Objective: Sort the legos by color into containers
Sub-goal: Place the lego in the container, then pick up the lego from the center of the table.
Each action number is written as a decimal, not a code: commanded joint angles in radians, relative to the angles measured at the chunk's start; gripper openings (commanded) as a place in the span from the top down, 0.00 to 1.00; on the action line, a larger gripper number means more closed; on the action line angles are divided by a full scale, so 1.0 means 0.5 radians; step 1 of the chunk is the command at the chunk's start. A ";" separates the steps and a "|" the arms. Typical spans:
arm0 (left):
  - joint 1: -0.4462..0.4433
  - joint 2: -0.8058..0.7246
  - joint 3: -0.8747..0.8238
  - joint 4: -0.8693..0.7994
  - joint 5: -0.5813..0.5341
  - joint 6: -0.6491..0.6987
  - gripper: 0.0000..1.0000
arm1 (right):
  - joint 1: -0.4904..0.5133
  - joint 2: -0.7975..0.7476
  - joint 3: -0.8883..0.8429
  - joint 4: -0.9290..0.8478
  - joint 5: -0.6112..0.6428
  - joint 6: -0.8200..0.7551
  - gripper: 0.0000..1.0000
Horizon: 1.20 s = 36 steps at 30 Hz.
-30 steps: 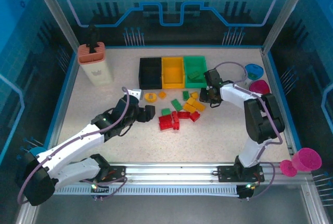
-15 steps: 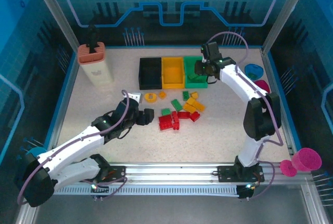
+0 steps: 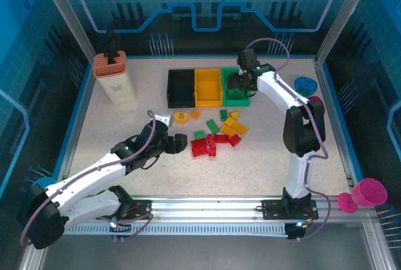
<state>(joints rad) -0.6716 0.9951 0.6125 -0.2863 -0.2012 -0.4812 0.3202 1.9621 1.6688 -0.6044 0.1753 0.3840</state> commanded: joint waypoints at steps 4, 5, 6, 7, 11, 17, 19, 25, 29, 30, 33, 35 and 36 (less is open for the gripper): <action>-0.018 0.203 0.124 0.002 0.135 -0.001 0.21 | 0.013 -0.373 -0.299 0.106 -0.059 0.009 0.32; -0.019 0.254 0.152 -0.001 0.150 0.004 0.21 | 0.019 -0.433 -0.363 0.132 -0.072 0.011 0.32; -0.022 0.305 0.186 -0.008 0.162 0.005 0.21 | 0.024 -0.489 -0.429 0.158 -0.080 0.014 0.32; -0.025 0.365 0.226 -0.018 0.173 0.007 0.21 | 0.029 -0.550 -0.495 0.189 -0.092 0.016 0.32; -0.045 0.590 0.385 -0.038 0.225 0.017 0.21 | 0.038 -0.731 -0.709 0.257 -0.122 0.039 0.33; -0.051 0.952 0.692 -0.172 0.242 0.009 0.22 | 0.041 -0.897 -0.898 0.281 -0.129 0.046 0.33; -0.052 1.083 0.793 -0.236 0.229 0.000 0.22 | 0.041 -0.936 -0.958 0.300 -0.142 0.053 0.34; -0.049 1.353 0.966 -0.303 0.196 -0.072 0.26 | 0.038 -1.039 -1.113 0.352 -0.154 0.072 0.36; -0.052 1.484 1.056 -0.344 0.158 -0.085 0.31 | 0.034 -1.104 -1.211 0.400 -0.163 0.088 0.37; -0.051 1.521 1.081 -0.361 0.157 -0.089 0.32 | 0.032 -1.115 -1.230 0.409 -0.163 0.091 0.37; -0.052 1.597 1.126 -0.367 0.152 -0.094 0.34 | 0.030 -1.132 -1.274 0.428 -0.170 0.100 0.37; -0.051 1.630 1.142 -0.348 0.149 -0.101 0.35 | 0.027 -1.141 -1.307 0.448 -0.179 0.109 0.38; -0.047 1.645 1.156 -0.352 0.144 -0.102 0.36 | 0.027 -1.147 -1.322 0.460 -0.182 0.111 0.38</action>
<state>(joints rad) -0.6910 1.7950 1.1549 -0.4328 -0.1120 -0.5156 0.3283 1.4151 1.0321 -0.4095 0.0971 0.4221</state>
